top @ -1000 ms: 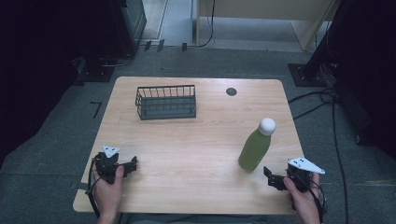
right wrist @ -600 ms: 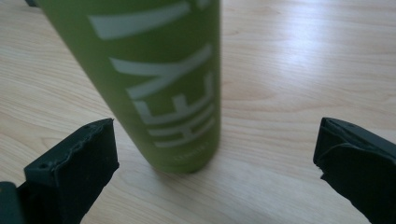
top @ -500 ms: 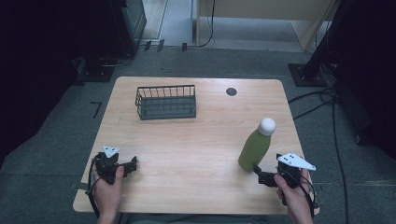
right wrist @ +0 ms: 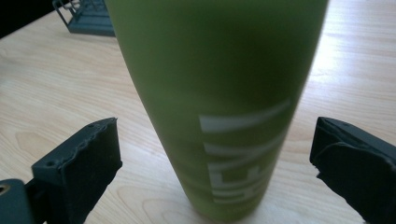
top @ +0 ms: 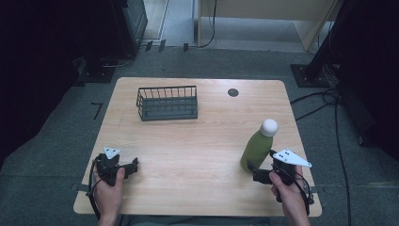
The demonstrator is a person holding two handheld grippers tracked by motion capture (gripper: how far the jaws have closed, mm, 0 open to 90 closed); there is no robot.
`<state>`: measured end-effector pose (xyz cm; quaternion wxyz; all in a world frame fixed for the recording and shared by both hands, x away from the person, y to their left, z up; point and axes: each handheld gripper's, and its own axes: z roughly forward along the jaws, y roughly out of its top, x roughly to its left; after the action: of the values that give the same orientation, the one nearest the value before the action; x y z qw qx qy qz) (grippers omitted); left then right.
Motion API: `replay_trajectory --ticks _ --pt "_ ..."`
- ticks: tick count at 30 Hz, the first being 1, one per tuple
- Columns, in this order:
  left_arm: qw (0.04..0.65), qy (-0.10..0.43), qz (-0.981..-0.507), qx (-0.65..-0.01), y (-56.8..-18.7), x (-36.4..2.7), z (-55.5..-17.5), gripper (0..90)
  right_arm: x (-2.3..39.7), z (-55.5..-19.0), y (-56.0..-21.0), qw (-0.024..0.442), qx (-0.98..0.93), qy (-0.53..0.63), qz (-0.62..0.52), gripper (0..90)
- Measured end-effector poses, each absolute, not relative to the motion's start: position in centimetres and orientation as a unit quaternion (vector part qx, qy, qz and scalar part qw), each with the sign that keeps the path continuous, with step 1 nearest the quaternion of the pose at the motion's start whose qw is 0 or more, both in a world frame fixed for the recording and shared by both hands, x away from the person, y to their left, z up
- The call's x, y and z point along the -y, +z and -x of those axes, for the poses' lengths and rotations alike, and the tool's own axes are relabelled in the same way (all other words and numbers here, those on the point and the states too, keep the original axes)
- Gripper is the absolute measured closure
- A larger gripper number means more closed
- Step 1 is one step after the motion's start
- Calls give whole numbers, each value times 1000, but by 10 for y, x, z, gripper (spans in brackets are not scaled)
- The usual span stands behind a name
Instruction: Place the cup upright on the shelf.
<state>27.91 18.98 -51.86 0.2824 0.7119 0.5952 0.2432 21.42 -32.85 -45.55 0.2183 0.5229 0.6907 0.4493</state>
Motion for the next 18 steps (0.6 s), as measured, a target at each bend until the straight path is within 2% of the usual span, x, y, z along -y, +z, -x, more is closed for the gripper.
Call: replay_trajectory --ticks 12,18 --pt "282 243 -712 -595 -519 -190 -279 25 312 -228 -446 259 -664 456 -533 28" --pt "282 243 -712 -595 -519 -190 -279 25 309 -229 -445 283 -641 457 -548 137"
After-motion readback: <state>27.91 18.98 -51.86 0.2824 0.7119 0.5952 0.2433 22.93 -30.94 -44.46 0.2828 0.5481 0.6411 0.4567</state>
